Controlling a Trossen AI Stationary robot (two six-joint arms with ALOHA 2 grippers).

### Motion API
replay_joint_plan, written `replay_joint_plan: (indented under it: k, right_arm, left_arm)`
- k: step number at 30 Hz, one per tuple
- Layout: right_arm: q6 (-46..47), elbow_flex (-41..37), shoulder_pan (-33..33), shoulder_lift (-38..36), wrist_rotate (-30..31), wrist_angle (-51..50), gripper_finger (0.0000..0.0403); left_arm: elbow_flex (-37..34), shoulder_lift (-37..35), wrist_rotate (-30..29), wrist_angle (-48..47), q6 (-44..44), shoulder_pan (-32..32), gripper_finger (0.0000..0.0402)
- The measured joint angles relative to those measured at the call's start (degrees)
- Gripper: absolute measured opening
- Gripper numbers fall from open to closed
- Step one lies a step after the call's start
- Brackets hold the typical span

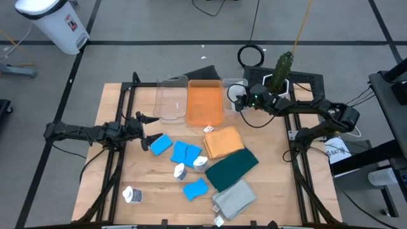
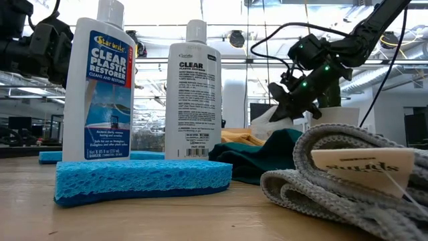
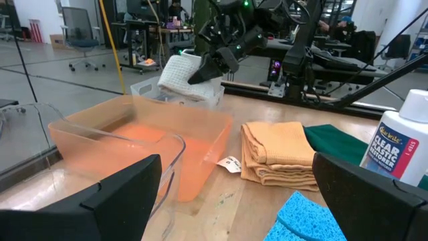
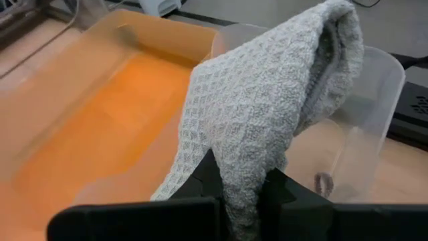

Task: Pick & Place Kitchen Items
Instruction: Put the gray microfiber cloth into the white bin, then put the yellow microfiber cloth into the white bin

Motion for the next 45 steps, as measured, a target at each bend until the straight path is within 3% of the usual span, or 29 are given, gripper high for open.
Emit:
replay_joint_plan:
  k: [9, 19, 25, 31, 35, 38, 45]
  right_arm:
    - [-2.6, 0.0, 0.0, 0.0, 1.7, 1.2, 0.004]
    - [-11.6, 0.0, 0.0, 0.0, 1.9, 7.5, 0.0174]
    - [-18.6, 0.0, 0.0, 0.0, 1.9, 11.8, 0.0228]
    - [-18.4, 0.0, 0.5, 0.0, 1.3, 11.1, 0.0242]
    - [-18.3, 0.0, 2.3, 0.0, -4.3, 10.3, 0.0239]
    - [-18.3, 0.0, 5.0, -0.7, -7.1, 9.7, 0.0237]
    - [-17.6, 0.1, 13.8, -4.8, -7.4, 5.6, 0.0242]
  left_arm:
    - [0.0, 0.0, 0.0, 0.0, 0.0, 0.0, 0.0395]
    - [0.0, 0.0, 0.0, 0.0, 0.0, 0.0, 0.0395]
    - [0.0, 0.0, 0.0, 0.0, 0.0, 0.0, 0.0395]
    - [0.0, 0.0, 0.0, 0.0, 0.0, 0.0, 0.0395]
    - [0.0, 0.0, 0.0, 0.0, 0.0, 0.0, 0.0395]
    - [0.0, 0.0, 0.0, 0.0, 0.0, 0.0, 0.0395]
    - [0.0, 0.0, 0.0, 0.0, 0.0, 0.0, 0.0395]
